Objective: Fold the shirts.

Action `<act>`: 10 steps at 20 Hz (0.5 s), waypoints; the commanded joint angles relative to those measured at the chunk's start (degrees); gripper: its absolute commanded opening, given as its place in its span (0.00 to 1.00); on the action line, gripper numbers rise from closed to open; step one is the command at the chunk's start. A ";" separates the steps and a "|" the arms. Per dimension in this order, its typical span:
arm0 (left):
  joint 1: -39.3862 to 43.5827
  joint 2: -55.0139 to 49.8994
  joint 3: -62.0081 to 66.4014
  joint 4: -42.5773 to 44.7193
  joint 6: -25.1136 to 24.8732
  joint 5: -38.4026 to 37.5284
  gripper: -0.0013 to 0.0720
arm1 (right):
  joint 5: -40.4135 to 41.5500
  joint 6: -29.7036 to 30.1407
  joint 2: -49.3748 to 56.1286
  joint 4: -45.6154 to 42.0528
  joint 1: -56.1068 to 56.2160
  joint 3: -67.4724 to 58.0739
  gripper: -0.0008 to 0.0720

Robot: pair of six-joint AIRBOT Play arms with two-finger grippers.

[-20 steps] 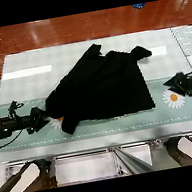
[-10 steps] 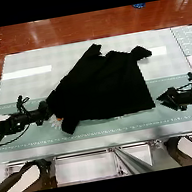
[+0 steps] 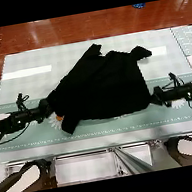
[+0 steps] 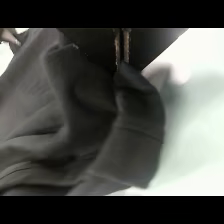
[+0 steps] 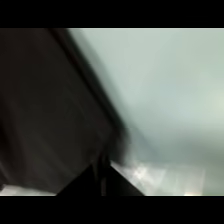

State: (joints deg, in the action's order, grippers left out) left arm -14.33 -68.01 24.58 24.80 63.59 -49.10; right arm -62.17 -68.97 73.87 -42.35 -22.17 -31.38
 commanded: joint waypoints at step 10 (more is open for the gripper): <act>-2.36 5.22 68.89 5.81 13.70 -10.88 0.04 | -9.68 -15.39 -7.08 -13.79 11.87 -76.13 0.05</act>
State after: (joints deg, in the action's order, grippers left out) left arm -15.38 -64.23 75.37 25.91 72.66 -58.63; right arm -69.32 -78.32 70.02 -47.07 -10.79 -89.08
